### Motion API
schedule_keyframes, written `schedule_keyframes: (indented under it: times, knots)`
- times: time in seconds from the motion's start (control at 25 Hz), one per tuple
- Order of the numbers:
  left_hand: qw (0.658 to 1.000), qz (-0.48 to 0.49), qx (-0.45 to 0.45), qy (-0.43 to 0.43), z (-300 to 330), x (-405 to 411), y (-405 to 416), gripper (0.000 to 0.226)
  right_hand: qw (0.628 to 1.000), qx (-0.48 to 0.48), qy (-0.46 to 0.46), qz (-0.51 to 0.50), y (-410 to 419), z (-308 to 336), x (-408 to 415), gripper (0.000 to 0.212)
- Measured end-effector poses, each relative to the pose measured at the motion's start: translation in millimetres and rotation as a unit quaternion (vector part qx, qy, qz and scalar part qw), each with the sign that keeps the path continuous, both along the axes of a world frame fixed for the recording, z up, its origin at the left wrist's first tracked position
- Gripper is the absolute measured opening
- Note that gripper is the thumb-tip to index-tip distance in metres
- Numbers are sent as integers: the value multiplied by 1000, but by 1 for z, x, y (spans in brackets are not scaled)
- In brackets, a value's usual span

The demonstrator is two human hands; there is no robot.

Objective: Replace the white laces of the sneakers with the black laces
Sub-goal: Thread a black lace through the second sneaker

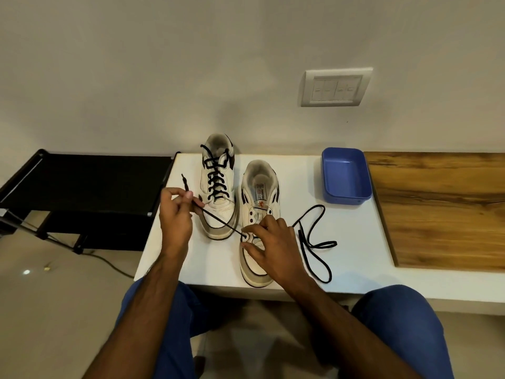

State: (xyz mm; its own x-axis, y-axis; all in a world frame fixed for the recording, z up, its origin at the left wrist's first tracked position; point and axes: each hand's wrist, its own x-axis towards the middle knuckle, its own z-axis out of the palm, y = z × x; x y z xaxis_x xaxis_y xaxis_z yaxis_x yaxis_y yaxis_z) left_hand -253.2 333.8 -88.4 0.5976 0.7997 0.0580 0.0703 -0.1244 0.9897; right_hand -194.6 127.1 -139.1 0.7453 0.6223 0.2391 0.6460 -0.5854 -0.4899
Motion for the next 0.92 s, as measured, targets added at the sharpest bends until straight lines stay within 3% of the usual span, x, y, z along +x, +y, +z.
schedule_keyframes:
  times: [0.08, 0.2, 0.32, 0.4, 0.48, 0.56, 0.64, 0.76, 0.92]
  knots:
    - [992, 63, 5, -111, 21, -2, 9, 14, 1000, -6, -4, -1, -1, -2, 0, 31]
    - [953, 157, -15, -260, 69, -9, 39, 7, 1000, -3, -7, -5, -1, 0, -1, 31]
    - [945, 129, 15, -300, 112, -18, 49, 6, 1000, -13, 1, -9, 1, 1, -2, 32]
    - [965, 58, 41, -251, 116, -19, 32, 8, 999, -11, 45, 18, -4, 8, -4, 35]
    - [983, -28, 43, -175, 99, -17, 6, 16, 988, 66, 136, 27, -20, 17, 1, 30]
    - [989, -113, 28, -93, 71, -20, -19, 17, 975, 125, 178, -47, -49, 22, 15, 19]
    - [985, -170, 15, -27, 46, -26, -39, 15, 967, 43, 223, -119, -76, 21, 27, 17]
    - [979, -205, -3, 17, 21, -32, -53, 15, 947, -133, 266, -118, -93, 7, 23, 20]
    - [975, -221, -14, 27, 14, -32, -58, 10, 959, -192, 161, -136, -85, -4, 17, 46]
